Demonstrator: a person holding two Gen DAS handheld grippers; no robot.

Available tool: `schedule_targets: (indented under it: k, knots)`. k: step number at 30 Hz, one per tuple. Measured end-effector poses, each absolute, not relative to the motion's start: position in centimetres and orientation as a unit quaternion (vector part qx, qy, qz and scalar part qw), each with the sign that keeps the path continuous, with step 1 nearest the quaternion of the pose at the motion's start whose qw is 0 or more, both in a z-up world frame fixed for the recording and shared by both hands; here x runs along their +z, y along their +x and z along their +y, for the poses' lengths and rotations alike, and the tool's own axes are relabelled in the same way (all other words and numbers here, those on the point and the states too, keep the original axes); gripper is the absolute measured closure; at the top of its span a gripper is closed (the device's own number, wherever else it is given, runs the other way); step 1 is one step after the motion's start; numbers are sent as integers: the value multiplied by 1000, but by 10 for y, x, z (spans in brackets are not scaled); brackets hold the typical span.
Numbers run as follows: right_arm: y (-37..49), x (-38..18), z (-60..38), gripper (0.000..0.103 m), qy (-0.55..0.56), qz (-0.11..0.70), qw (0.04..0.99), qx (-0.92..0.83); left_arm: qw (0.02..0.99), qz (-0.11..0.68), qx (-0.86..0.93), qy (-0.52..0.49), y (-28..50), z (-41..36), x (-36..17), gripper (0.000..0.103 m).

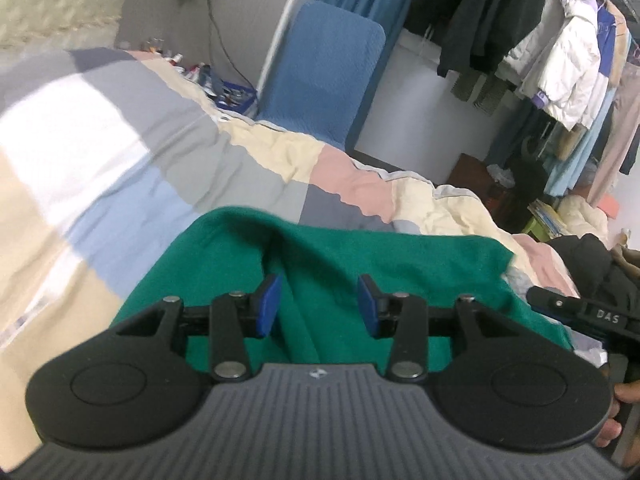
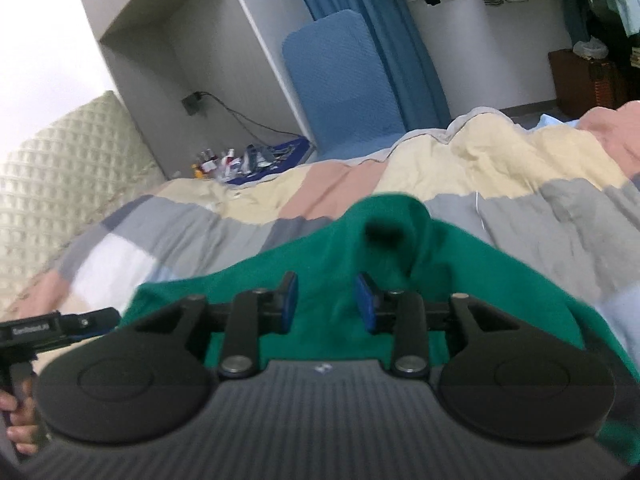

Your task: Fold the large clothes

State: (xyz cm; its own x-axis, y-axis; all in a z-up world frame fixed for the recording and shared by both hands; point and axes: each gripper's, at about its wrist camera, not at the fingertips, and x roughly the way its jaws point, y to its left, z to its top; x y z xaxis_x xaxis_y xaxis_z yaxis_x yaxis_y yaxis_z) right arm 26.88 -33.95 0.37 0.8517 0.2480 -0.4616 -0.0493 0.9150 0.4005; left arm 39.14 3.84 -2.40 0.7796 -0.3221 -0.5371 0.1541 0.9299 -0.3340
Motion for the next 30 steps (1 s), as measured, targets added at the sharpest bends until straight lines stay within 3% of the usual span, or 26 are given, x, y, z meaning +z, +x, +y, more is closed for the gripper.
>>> schedule_targets:
  k: [9, 11, 13, 14, 24, 26, 27, 29, 30]
  knots:
    - [164, 22, -318, 66, 199, 278, 935, 94, 940, 299, -101, -131, 254, 61, -12, 55]
    - [146, 18, -311, 51, 199, 283, 933, 99, 940, 303, -93, -128, 227, 66, -18, 55]
    - [135, 12, -305, 27, 197, 287, 932, 103, 940, 306, -82, -127, 205, 71, -26, 55]
    - [132, 8, -302, 22, 197, 291, 930, 107, 940, 306, -78, -127, 195, 74, -31, 55]
    - [181, -47, -261, 18, 202, 361, 904, 109, 932, 332, -70, -127, 179, 91, -61, 55]
    - [205, -55, -251, 21, 199, 378, 899, 92, 933, 330, -71, -126, 183, 95, -64, 55]
    - [215, -60, -246, 27, 190, 392, 897, 79, 934, 328, -71, -126, 183, 97, -65, 55]
    - [244, -66, -233, 43, 151, 415, 896, 57, 933, 327, -70, -133, 191, 103, -68, 55]
    - [256, -67, -228, 60, 130, 420, 897, 50, 933, 325, -69, -140, 195, 107, -71, 55]
